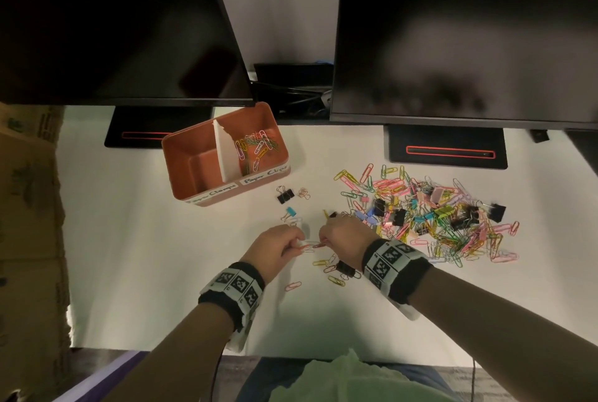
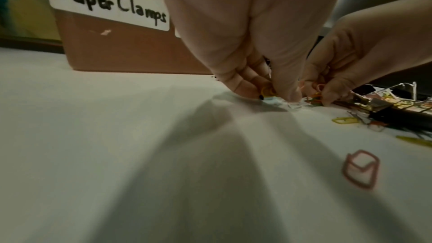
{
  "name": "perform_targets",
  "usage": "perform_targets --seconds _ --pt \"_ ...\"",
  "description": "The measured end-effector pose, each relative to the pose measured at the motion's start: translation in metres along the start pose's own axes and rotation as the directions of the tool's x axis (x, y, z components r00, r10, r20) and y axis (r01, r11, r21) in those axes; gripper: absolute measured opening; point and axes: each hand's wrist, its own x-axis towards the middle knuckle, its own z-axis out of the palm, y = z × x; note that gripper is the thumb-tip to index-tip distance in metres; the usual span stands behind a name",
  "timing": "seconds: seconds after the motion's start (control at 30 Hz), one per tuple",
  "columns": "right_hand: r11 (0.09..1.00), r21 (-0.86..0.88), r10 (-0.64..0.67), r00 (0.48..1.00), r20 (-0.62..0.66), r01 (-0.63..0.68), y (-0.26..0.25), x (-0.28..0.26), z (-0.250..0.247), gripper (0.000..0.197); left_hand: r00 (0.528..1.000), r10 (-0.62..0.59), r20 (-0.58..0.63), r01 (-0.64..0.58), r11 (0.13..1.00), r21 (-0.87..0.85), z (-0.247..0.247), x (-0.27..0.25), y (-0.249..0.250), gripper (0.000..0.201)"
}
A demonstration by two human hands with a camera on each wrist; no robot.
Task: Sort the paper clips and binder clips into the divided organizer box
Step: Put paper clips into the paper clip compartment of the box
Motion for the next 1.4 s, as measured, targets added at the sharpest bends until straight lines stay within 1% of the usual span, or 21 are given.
perform_targets --seconds 0.07,0.17,0.3,0.43,0.5,0.6,0.7,0.73,0.8,0.83,0.87,0.9,0.93,1.0,1.07,1.1,1.17,1.2,1.27,1.33,1.4 --pt "0.999 0.050 -0.014 1.000 -0.016 0.014 0.003 -0.001 -0.002 0.022 0.999 0.029 0.028 -0.030 0.998 0.058 0.004 0.004 0.000 0.013" --pt "0.990 0.129 -0.041 0.997 -0.071 0.050 0.011 -0.006 -0.010 0.020 1.000 0.005 0.012 -0.006 0.995 0.097 0.009 0.011 0.001 0.014" --pt "0.986 0.149 -0.047 0.976 -0.213 0.079 0.023 -0.014 -0.022 0.016 1.000 -0.016 0.005 0.015 0.991 0.133 0.013 0.013 0.003 0.014" --pt "0.985 0.164 -0.015 0.962 -0.273 0.062 0.031 -0.018 -0.040 0.019 0.998 -0.022 0.052 0.009 0.971 0.240 0.015 0.013 0.008 0.020" --pt "0.983 0.170 -0.017 0.949 -0.314 0.074 0.031 -0.017 -0.051 0.019 1.000 -0.003 0.030 -0.004 0.978 0.207 0.011 0.009 0.010 0.018" --pt "0.976 0.195 -0.015 0.928 -0.372 0.094 0.023 -0.007 -0.078 0.019 0.991 0.079 -0.104 -0.068 0.992 0.102 -0.012 0.004 0.019 0.010" --pt "0.968 0.219 -0.013 0.900 -0.435 0.120 0.005 0.012 -0.112 0.020 0.951 0.102 -0.291 -0.090 0.994 0.055 -0.058 0.003 0.035 0.006" --pt "0.964 0.237 -0.005 0.898 -0.439 0.121 -0.005 0.020 -0.123 0.020 0.928 0.082 -0.363 -0.072 0.997 0.041 -0.076 0.003 0.039 0.006" --pt "0.952 0.286 0.028 0.894 -0.447 0.113 -0.023 0.037 -0.143 0.020 0.865 -0.018 -0.502 0.022 1.000 0.002 -0.111 0.009 0.040 0.005" --pt "0.946 0.307 0.047 0.892 -0.450 0.105 -0.030 0.048 -0.151 0.021 0.832 -0.073 -0.550 0.077 0.997 -0.015 -0.126 0.014 0.038 0.004" --pt "0.941 0.326 0.065 0.894 -0.444 0.094 -0.036 0.058 -0.156 0.022 0.815 -0.123 -0.566 0.127 0.991 -0.032 -0.137 0.020 0.034 0.004" --pt "0.935 0.346 0.082 0.903 -0.421 0.077 -0.041 0.069 -0.159 0.025 0.818 -0.172 -0.549 0.171 0.984 -0.054 -0.145 0.027 0.031 0.008" --pt "0.925 0.375 0.100 0.918 -0.385 0.056 -0.044 0.079 -0.159 0.031 0.837 -0.219 -0.502 0.207 0.975 -0.081 -0.149 0.032 0.029 0.015" --pt "0.898 0.438 0.122 0.932 -0.341 0.043 -0.044 0.089 -0.153 0.042 0.890 -0.228 -0.395 0.231 0.972 -0.041 -0.148 0.038 0.030 0.031" --pt "0.895 0.431 0.088 0.906 -0.415 0.110 -0.038 0.085 -0.145 0.041 0.920 -0.131 -0.370 0.168 0.983 0.070 -0.141 0.038 0.034 0.039" --pt "0.906 0.393 0.059 0.875 -0.480 0.155 -0.033 0.079 -0.139 0.036 0.917 -0.077 -0.393 0.117 0.990 0.080 -0.137 0.034 0.035 0.038" --pt "0.929 0.316 0.022 0.823 -0.568 0.193 -0.022 0.062 -0.124 0.023 0.902 0.016 -0.432 -0.004 1.000 0.030 -0.122 0.025 0.035 0.027" --pt "0.935 0.304 0.023 0.822 -0.569 0.184 -0.016 0.052 -0.113 0.018 0.909 0.048 -0.414 -0.049 0.999 0.009 -0.112 0.021 0.033 0.020" --pt "0.946 0.294 0.021 0.876 -0.483 0.140 -0.003 0.033 -0.088 0.012 0.949 0.066 -0.308 -0.066 0.998 0.012 -0.087 0.016 0.025 0.013" --pt "0.959 0.265 -0.015 0.956 -0.294 0.097 0.004 0.018 -0.064 0.016 0.979 0.029 -0.202 -0.024 0.999 0.028 -0.062 0.014 0.016 0.014" --pt "0.970 0.238 -0.023 0.995 -0.097 0.046 0.002 0.007 -0.047 0.023 0.988 -0.004 -0.151 0.010 0.999 0.036 -0.042 0.016 0.007 0.018"
